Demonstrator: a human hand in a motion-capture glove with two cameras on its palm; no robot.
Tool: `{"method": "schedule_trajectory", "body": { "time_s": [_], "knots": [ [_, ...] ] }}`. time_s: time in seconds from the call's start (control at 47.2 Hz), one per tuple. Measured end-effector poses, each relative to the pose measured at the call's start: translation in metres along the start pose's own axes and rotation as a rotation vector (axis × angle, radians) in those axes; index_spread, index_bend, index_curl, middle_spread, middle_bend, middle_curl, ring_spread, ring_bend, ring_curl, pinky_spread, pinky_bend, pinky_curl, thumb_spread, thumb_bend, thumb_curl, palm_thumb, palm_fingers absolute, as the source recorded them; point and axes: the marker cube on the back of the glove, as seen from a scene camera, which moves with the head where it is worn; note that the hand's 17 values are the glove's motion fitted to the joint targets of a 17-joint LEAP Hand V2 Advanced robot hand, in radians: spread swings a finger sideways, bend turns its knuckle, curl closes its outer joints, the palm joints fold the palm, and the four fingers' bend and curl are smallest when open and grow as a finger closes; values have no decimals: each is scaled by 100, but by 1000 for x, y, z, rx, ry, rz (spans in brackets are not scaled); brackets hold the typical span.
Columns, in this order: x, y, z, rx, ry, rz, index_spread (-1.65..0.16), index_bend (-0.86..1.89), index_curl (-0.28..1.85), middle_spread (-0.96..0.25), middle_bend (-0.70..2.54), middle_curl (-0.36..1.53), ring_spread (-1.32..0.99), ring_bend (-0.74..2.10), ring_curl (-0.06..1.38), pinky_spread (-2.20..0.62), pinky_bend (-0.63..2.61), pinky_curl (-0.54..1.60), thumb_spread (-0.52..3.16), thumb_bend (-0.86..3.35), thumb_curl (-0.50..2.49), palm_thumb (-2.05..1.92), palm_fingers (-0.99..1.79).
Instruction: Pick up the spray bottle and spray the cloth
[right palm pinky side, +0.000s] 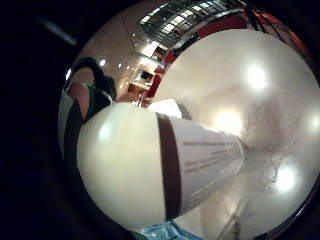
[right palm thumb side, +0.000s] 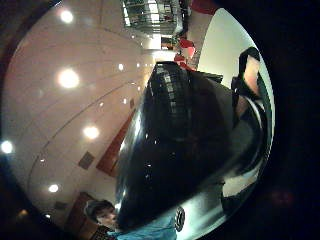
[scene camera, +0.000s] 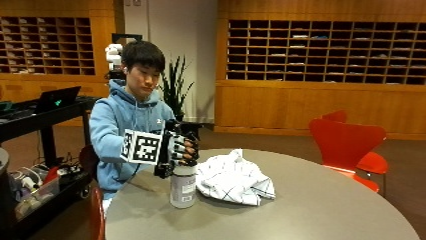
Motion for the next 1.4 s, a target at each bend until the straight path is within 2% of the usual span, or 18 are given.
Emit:
{"method": "schedule_trajectory", "body": {
  "time_s": [0.17,0.297,0.572,0.763,0.848,1.123,1.398],
  "knots": [
    [-14,-10,24,-62,111,-36,-21,30,40,-12,53,49,-16,61,40,-7,25,32,60,-1,59,93,134],
    [-29,-12,49,-223,315,-56,-20,38,45,-12,57,51,-17,64,43,-15,29,35,49,-2,64,92,143],
    [-83,-6,94,-622,945,-86,-20,48,52,-12,61,53,-18,68,46,-22,35,39,35,-3,70,91,143],
    [-108,2,121,-727,1423,-52,-19,50,54,-12,63,54,-19,69,47,-23,37,40,31,-3,73,90,141],
    [-110,7,132,-753,1553,-39,-19,50,54,-12,63,54,-19,70,47,-23,38,40,29,-3,75,90,141],
    [-95,28,168,-829,1766,-31,-19,52,55,-13,65,54,-19,70,47,-24,39,40,28,-3,78,89,141],
    [-99,22,172,-812,1727,-15,-19,52,56,-13,65,54,-19,70,48,-24,39,40,27,-3,80,88,140]
  ]
}}
